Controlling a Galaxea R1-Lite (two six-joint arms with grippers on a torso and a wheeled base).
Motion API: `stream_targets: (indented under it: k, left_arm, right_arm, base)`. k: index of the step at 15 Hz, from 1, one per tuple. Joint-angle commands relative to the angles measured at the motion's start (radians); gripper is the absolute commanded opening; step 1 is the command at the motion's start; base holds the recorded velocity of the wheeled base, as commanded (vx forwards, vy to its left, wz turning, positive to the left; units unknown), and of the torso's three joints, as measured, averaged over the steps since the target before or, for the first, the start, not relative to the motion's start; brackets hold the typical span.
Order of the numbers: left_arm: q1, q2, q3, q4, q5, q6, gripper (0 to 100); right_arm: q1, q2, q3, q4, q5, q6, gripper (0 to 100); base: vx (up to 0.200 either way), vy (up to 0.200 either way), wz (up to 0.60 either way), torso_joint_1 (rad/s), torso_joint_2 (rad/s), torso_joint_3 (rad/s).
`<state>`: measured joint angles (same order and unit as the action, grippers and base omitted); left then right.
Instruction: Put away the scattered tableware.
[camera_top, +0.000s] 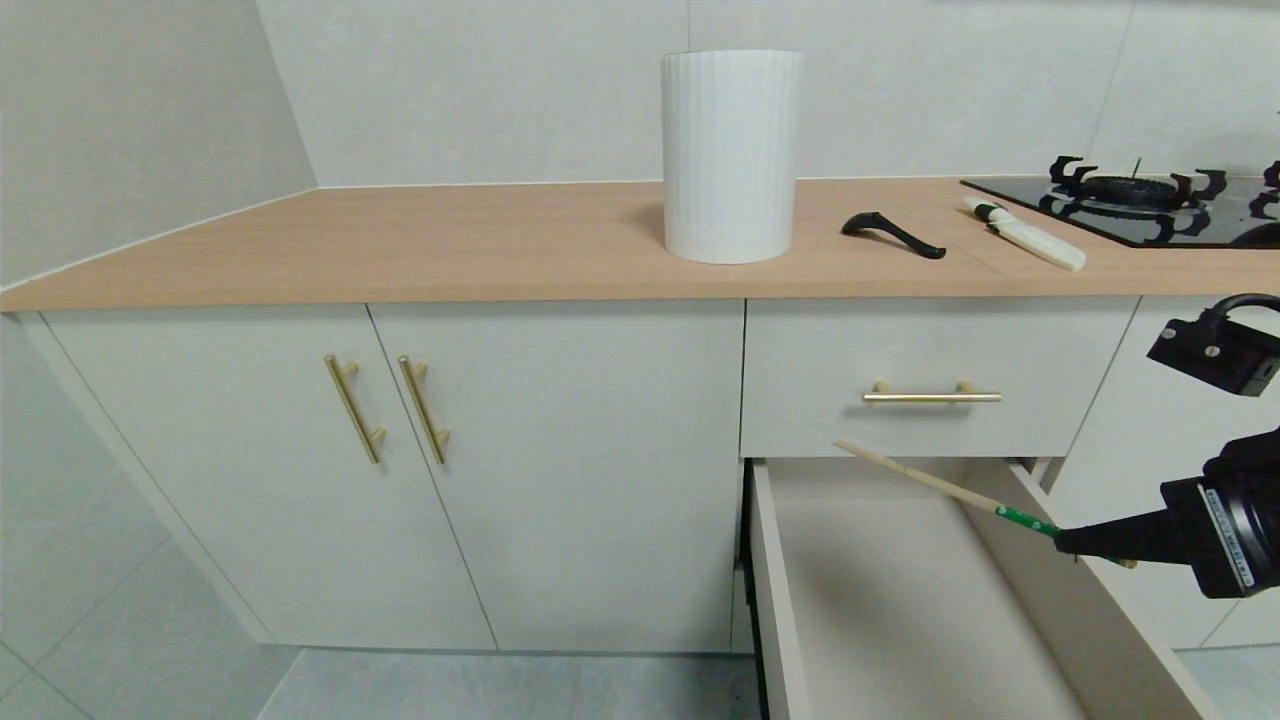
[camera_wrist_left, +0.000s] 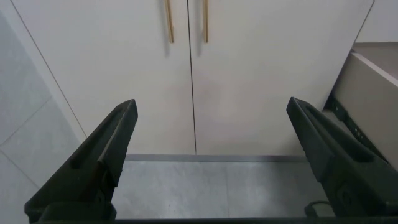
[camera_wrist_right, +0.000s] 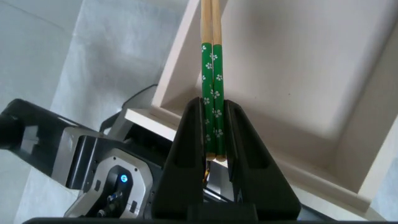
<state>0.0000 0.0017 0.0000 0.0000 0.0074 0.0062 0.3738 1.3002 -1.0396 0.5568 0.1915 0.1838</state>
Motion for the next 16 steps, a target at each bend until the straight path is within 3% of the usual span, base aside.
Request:
stream_targets:
  k: [1, 7, 10, 13, 16]
  left_arm:
    - [0.000, 0.001, 0.000, 0.000, 0.000, 0.000, 100]
    - [0.000, 0.001, 0.000, 0.000, 0.000, 0.000, 100]
    - [0.000, 0.001, 0.000, 0.000, 0.000, 0.000, 100]
    - [0.000, 0.000, 0.000, 0.000, 0.000, 0.000, 100]
    - [0.000, 0.001, 0.000, 0.000, 0.000, 0.000, 100]
  right_arm:
    - [0.000, 0.030, 0.003, -0.003, 0.000, 0.000, 0]
    - [0.000, 0.384, -0.002, -0.074, -0.081, 0.011, 0]
    - [0.002, 0.565, 0.035, -0.241, -0.084, 0.065, 0]
    - [0.053, 0.717, 0.105, -0.558, -0.145, 0.158, 0]
    - [0.082, 0.830, 0.092, -0.626, -0.247, 0.187, 0]
  base:
    - [0.000, 0.000, 0.00, 0.000, 0.00, 0.000]
    - [0.000, 0.000, 0.00, 0.000, 0.00, 0.000]
    - [0.000, 0.000, 0.00, 0.000, 0.00, 0.000]
    - [0.000, 0.000, 0.00, 0.000, 0.00, 0.000]
    - [0.000, 0.000, 0.00, 0.000, 0.00, 0.000]
